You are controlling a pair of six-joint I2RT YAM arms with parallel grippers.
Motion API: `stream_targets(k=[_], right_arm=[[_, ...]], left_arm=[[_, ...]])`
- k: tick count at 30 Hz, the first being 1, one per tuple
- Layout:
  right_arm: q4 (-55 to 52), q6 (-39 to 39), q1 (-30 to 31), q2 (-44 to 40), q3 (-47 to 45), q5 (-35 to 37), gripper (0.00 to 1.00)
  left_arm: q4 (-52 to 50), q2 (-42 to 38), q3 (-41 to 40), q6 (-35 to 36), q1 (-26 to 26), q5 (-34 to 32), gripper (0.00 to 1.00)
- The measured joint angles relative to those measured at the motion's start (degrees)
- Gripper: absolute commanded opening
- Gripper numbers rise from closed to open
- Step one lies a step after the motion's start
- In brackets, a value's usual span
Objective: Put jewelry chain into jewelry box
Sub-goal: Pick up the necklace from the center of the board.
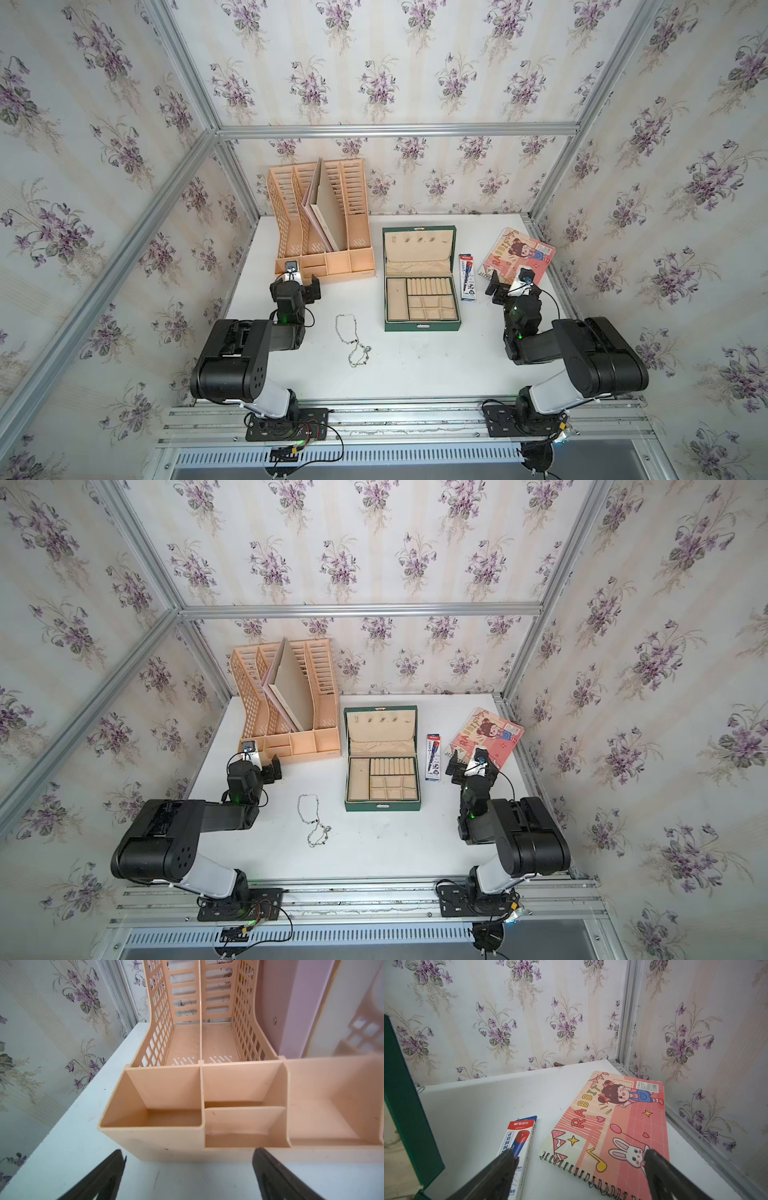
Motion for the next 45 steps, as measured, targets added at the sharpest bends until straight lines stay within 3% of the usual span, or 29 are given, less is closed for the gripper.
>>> stream_targets(k=[21,28,31,35,39,45], right_arm=[[0.02,-0.04,0.15,-0.15,-0.09,0.04,1.0],[4.7,-2.05,4.98,-2.6,-4.83,4.37,1.0],[4.31,-4.96,9.88,-5.07,-3.8,11.23,1.0],[-2.82,-5.57,13.75,-12.52,2.49,19.12,1.0],[-23.76,7.41,14.05,-21.7,11.13,22.25,1.0],[-56.68,24.94,16.0,-25.7,25.2,13.81,0.98]], left_arm=[[0.22,-0.09,-0.17,0.0,-0.13,-0.04,0.99],[-6.19,-11.34,1.53,-0.66,-1.75,-5.88,0.99],[-18.64,-18.56,7.56,-5.14,-1.84,-11.37,0.99],[-43.45,-22.95,20.59,-18.18,-1.86,-14.29,0.99],[-63.93,-24.76,28.13,-32.44,-1.84,-10.49,1.0],[-82.16,-27.74,25.11,-44.74,-5.64,1.31,0.9]])
